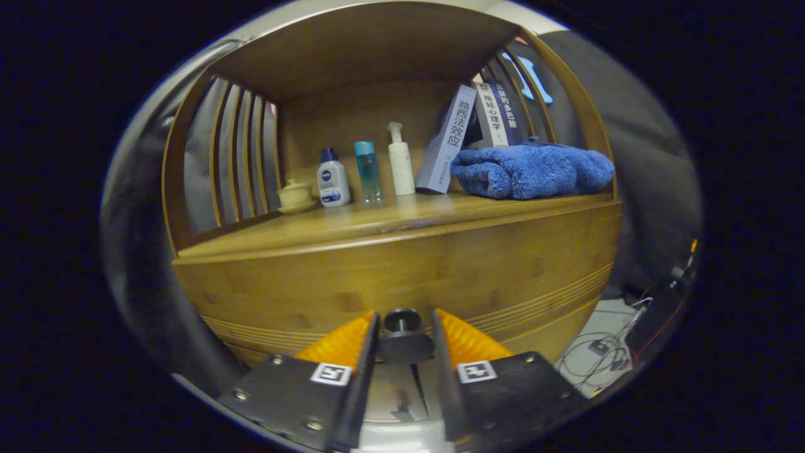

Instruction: Pull open the drawer, take out the items inside it, and place them on the countertop above the cabinet.

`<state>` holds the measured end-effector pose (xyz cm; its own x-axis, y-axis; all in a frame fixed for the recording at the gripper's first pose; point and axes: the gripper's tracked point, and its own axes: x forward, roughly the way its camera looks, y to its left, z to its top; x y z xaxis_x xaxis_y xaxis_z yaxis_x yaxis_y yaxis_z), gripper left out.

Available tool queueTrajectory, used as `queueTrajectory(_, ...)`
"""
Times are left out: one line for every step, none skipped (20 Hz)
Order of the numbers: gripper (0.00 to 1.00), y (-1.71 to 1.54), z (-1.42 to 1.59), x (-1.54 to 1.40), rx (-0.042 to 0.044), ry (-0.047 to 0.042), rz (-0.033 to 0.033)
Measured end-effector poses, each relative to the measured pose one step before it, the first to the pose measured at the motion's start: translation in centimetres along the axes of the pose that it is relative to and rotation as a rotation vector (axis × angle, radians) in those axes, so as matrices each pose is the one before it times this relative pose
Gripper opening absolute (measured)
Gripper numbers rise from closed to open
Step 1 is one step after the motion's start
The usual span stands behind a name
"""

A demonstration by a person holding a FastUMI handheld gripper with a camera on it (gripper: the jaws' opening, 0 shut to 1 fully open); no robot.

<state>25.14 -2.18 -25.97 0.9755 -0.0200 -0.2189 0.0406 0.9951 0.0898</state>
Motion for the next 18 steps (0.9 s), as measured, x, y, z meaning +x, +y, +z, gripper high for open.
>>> queueTrajectory(0.43, 0.042, 0.253, -0.275, -0.04199, -0.01126, -0.00465)
queueTrajectory(0.43, -0.037, -0.003, 0.127, -0.04644, -0.01242, -0.01519)
queueTrajectory(0.43, 0.059, 0.426, 0.058, -0.05849, -0.02307, -0.02527)
queueTrajectory(0.43, 0.026, 0.249, -0.127, -0.09716, -0.02776, -0.03527)
queueTrajectory(0.43, -0.27, 0.662, -0.11, -0.12217, -0.06687, -0.03775)
queueTrajectory(0.43, -0.317, 0.619, 0.339, -0.10004, -0.0533, -0.05743)
queueTrajectory(0.42, 0.07, 0.155, 0.082, -0.0893, -0.0056, -0.04409)
queueTrajectory(0.4, -0.012, -0.092, -0.346, -0.03915, 0.01976, -0.01489)
queueTrajectory(0.38, 0.186, 0.061, -0.363, 0.04028, 0.01133, 0.00333)
queueTrajectory(0.36, 0.452, 0.198, -0.264, 0.0648, 0.00687, 0.02581)
queueTrajectory(0.36, 0.531, 0.07, 0.209, 0.05982, -0.00427, 0.03393)
queueTrajectory(0.36, 0.181, -0.213, -0.015, 0.01345, 0.00252, 0.02786)
queueTrajectory(0.36, 0.062, 0.129, 0.247, 0.00846, -0.00139, 0.01266)
queueTrajectory(0.36, -0.178, -0.166, -0.256, 0.0115, 0.00505, 0.007)
queueTrajectory(0.36, -0.053, 0.029, -0.138, 0.02002, 0.00336, 0.00329)
queueTrajectory(0.36, 0.029, 0.078, 0.098, 0.02271, -0.00136, 0.00453)
queueTrajectory(0.36, 0.042, -0.028, -0.093, 0.03585, 0.01057, 0.00042)
queueTrajectory(0.36, 0.052, 0.02, 0.105, 0.02473, 0.00207, 0.00226)
